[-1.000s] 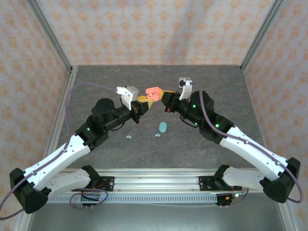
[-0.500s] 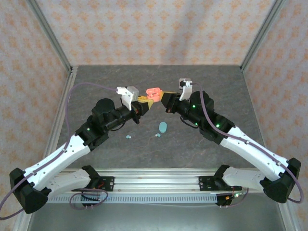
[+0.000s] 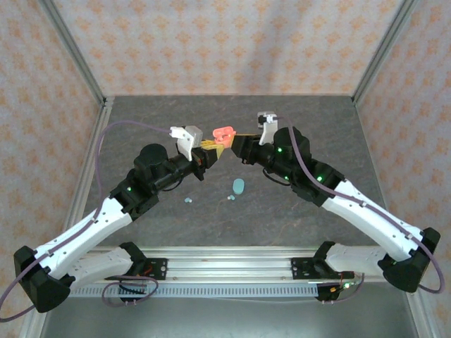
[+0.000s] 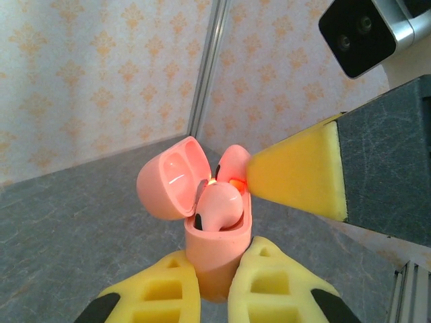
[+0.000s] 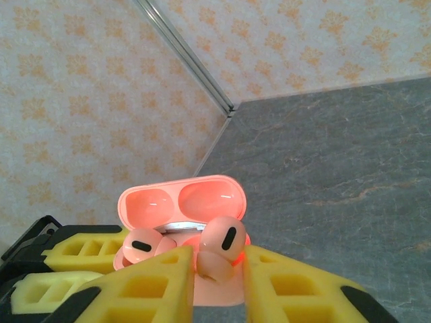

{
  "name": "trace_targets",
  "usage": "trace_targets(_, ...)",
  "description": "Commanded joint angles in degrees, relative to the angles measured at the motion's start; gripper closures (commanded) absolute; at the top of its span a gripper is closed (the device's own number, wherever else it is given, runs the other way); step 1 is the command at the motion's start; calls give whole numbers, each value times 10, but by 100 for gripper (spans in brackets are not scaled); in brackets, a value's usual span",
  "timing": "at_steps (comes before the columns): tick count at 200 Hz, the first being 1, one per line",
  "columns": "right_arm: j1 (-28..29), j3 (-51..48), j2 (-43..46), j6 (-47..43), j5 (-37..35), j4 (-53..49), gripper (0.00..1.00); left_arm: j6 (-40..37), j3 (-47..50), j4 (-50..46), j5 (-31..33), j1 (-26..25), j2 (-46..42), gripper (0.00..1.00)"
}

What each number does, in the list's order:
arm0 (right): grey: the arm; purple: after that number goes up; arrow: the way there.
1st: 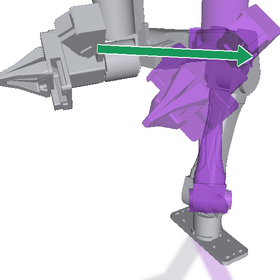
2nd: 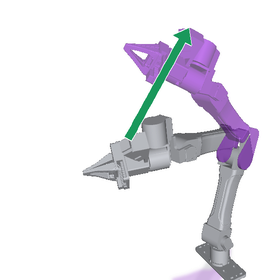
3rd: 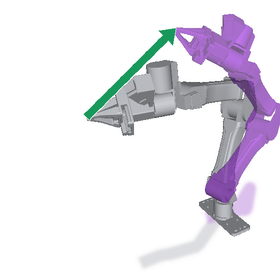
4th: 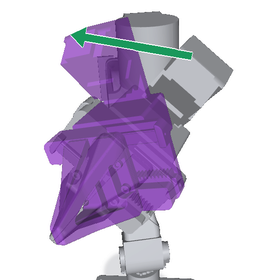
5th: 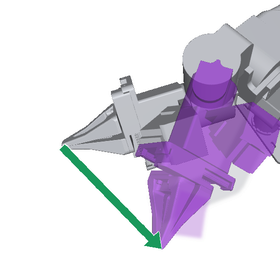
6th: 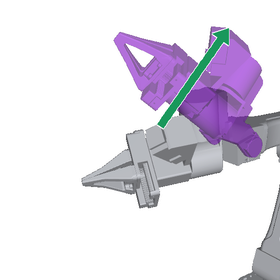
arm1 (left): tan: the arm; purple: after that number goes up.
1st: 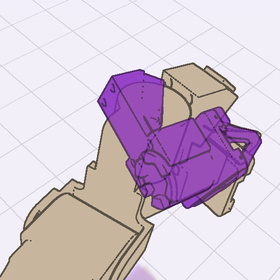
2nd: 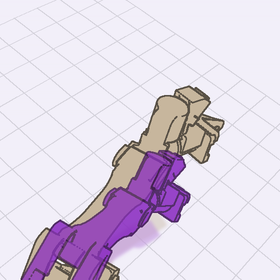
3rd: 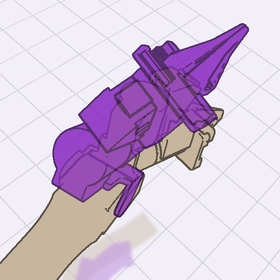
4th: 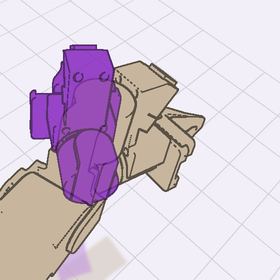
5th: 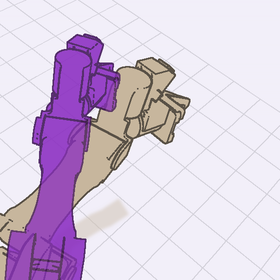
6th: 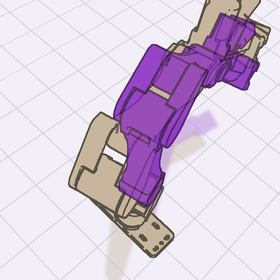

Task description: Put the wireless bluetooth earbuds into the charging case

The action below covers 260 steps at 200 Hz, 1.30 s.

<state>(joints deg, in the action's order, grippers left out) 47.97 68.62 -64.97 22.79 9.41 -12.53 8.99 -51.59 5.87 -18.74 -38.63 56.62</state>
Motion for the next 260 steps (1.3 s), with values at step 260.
trace_targets(260, 7, 183, -87, -6, 18, -187, 60, 0, 4, 38, -1, -6, -5, 100)
